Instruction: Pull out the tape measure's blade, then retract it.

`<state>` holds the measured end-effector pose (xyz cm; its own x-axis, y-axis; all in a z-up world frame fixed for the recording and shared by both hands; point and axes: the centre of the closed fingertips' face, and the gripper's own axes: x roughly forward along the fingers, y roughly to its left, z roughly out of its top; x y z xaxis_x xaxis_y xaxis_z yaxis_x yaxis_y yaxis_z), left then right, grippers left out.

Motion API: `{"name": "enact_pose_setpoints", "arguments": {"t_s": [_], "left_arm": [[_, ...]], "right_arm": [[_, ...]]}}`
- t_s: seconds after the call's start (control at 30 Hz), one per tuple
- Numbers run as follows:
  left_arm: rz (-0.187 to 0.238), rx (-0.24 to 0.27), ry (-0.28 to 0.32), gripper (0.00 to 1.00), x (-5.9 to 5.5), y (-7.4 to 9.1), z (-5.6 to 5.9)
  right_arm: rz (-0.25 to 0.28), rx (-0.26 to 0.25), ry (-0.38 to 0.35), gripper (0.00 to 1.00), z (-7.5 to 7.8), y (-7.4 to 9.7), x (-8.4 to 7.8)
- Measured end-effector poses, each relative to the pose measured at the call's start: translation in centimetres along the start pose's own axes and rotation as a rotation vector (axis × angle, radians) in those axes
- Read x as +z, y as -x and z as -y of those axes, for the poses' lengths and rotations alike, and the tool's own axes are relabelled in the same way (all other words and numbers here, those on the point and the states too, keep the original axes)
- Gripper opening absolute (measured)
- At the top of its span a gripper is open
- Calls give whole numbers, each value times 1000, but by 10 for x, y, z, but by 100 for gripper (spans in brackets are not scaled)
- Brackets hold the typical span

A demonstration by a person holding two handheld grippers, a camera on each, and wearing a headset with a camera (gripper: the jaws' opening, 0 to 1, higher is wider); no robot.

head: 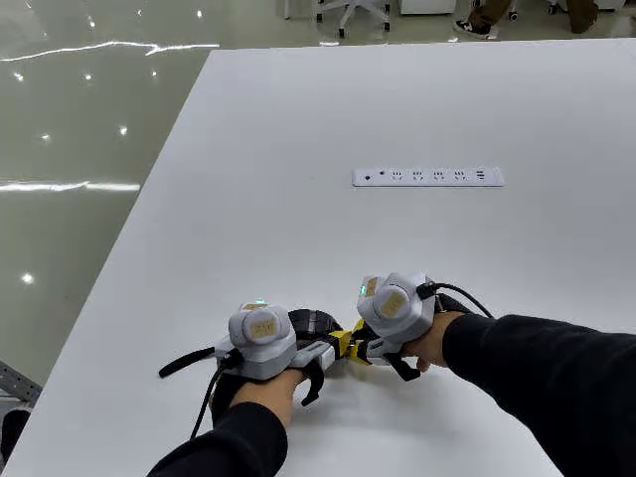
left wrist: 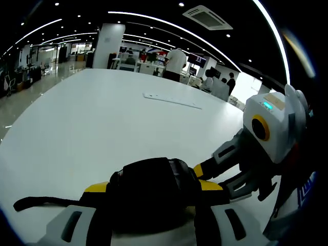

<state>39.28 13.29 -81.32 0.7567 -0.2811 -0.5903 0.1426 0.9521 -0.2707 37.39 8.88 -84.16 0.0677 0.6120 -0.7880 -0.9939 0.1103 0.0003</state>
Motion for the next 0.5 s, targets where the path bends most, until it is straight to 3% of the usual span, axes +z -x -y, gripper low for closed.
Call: {"name": "enact_pose_setpoints", "arguments": {"t_s": [0.5], "left_arm": [[5,-12,12,62,1,-1,-1]], "right_arm": [[4,-1,3,12,2,0,0]]}}
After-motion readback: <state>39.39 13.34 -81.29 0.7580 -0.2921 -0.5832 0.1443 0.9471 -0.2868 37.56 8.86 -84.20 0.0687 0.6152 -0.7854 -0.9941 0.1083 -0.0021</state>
